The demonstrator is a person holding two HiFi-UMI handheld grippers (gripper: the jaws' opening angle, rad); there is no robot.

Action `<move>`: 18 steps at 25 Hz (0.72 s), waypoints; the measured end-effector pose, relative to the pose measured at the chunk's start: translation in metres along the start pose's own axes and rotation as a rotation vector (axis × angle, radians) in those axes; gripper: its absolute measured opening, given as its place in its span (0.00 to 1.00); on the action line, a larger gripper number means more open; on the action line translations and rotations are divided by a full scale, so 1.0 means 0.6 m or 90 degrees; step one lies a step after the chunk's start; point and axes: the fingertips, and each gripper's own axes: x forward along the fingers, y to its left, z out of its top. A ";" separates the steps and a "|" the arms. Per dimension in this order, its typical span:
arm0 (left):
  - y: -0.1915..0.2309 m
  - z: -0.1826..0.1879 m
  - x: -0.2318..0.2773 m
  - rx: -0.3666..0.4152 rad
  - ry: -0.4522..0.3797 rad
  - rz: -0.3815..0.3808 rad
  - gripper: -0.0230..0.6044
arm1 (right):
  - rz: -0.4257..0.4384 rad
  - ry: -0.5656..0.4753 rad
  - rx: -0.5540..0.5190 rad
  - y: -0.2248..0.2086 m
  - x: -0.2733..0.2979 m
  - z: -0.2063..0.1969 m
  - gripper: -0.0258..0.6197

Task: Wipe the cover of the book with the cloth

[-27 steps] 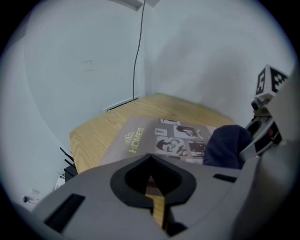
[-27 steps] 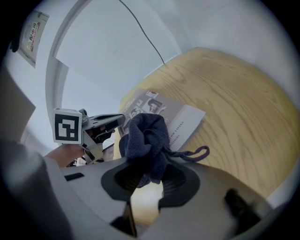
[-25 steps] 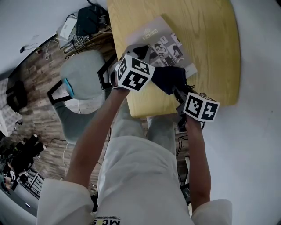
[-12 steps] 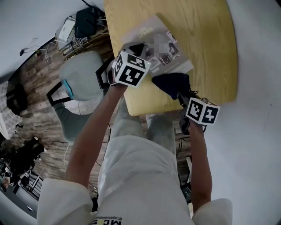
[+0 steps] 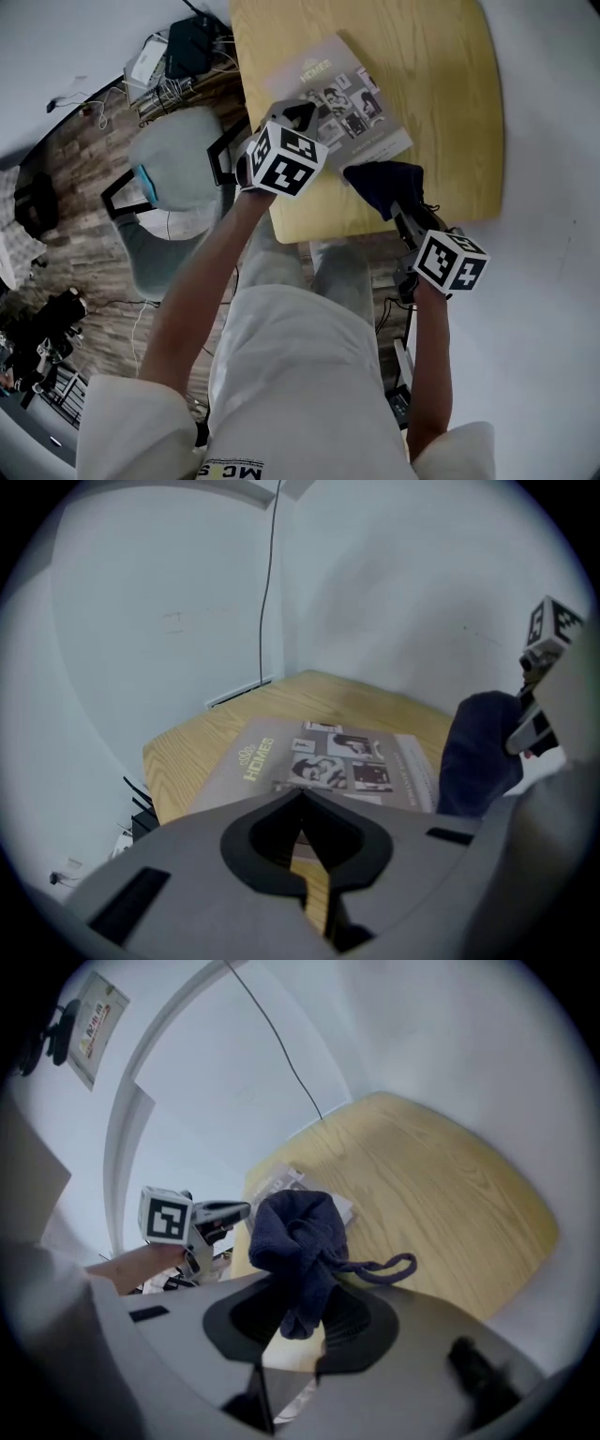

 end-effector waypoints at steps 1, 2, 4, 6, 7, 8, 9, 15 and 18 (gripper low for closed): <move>-0.007 0.000 -0.007 -0.002 -0.003 -0.003 0.05 | 0.011 -0.013 0.002 0.010 -0.010 0.008 0.19; -0.014 0.002 -0.016 -0.005 -0.006 -0.006 0.05 | 0.019 -0.024 0.001 0.020 -0.021 0.015 0.19; -0.028 0.007 -0.038 -0.014 -0.016 -0.012 0.05 | 0.028 -0.047 -0.011 0.036 -0.043 0.030 0.19; -0.038 0.013 -0.061 -0.026 -0.028 -0.016 0.05 | 0.033 -0.081 -0.036 0.051 -0.064 0.051 0.19; -0.042 0.016 -0.071 -0.035 -0.035 -0.018 0.05 | 0.034 -0.104 -0.053 0.057 -0.074 0.063 0.19; -0.044 0.019 -0.082 -0.047 -0.042 -0.021 0.05 | 0.036 -0.128 -0.070 0.063 -0.083 0.077 0.19; -0.046 0.024 -0.094 -0.060 -0.051 -0.024 0.05 | 0.039 -0.148 -0.083 0.068 -0.092 0.090 0.19; -0.073 0.079 -0.197 -0.123 -0.130 -0.029 0.05 | 0.065 -0.224 -0.148 0.091 -0.156 0.124 0.19; -0.094 0.106 -0.256 -0.147 -0.174 -0.028 0.05 | 0.057 -0.274 -0.206 0.101 -0.202 0.135 0.20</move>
